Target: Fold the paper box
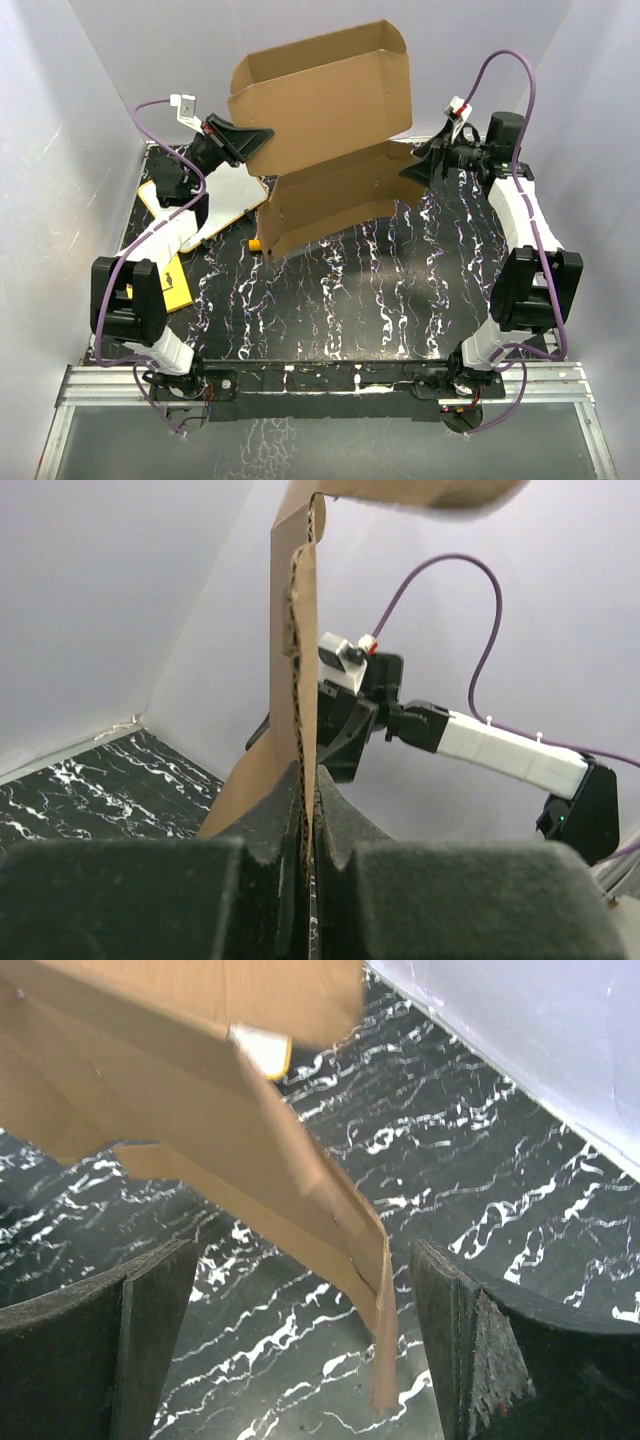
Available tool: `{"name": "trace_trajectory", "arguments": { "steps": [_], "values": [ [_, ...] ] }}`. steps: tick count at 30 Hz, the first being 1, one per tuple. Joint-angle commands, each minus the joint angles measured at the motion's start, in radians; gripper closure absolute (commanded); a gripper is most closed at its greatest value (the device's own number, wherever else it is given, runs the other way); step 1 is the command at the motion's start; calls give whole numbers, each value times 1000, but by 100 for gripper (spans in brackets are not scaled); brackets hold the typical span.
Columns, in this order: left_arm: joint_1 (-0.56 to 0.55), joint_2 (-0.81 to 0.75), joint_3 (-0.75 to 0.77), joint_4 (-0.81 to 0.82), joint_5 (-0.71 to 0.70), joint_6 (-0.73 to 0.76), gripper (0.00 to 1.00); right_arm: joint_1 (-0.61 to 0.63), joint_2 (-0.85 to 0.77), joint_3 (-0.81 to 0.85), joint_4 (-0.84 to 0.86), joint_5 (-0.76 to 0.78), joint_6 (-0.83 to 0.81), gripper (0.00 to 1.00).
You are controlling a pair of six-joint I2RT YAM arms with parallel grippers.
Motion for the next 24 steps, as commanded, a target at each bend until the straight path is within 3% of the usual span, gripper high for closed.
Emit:
{"name": "trace_trajectory", "arguments": {
  "steps": [1, 7, 9, 11, 12, 13, 14, 16, 21, 24],
  "values": [
    [3, -36, -21, 48, -76, -20, 100, -6, -28, -99, 164, 31, -126, 4],
    [3, -79, -41, 9, -79, 6, 100, -6, -32, -266, 421, 50, -74, 4],
    [3, -97, -56, -16, -87, 23, 100, -6, -36, -311, 479, 59, -41, 8],
    [4, -110, -72, -20, -94, 24, 100, -6, -44, -338, 522, 93, -22, 21],
    [3, -115, -81, -21, -99, 24, 100, -6, -47, -338, 528, 103, -22, 34],
    [3, -122, -90, -24, -103, 24, 100, -7, -49, -333, 521, 116, -19, 58],
    [4, -129, -101, -28, -108, 29, 100, -8, -51, -317, 497, 126, -26, 72],
    [5, -160, -117, -73, -118, 71, 100, -12, -58, -267, 394, 142, -71, 89],
    [7, -241, -152, -270, -109, 238, 99, -27, -76, -86, -78, 136, -295, 92],
    [20, -246, -164, -285, -72, 231, 89, -27, -88, -18, -275, 145, -393, 92]
  ]
}}
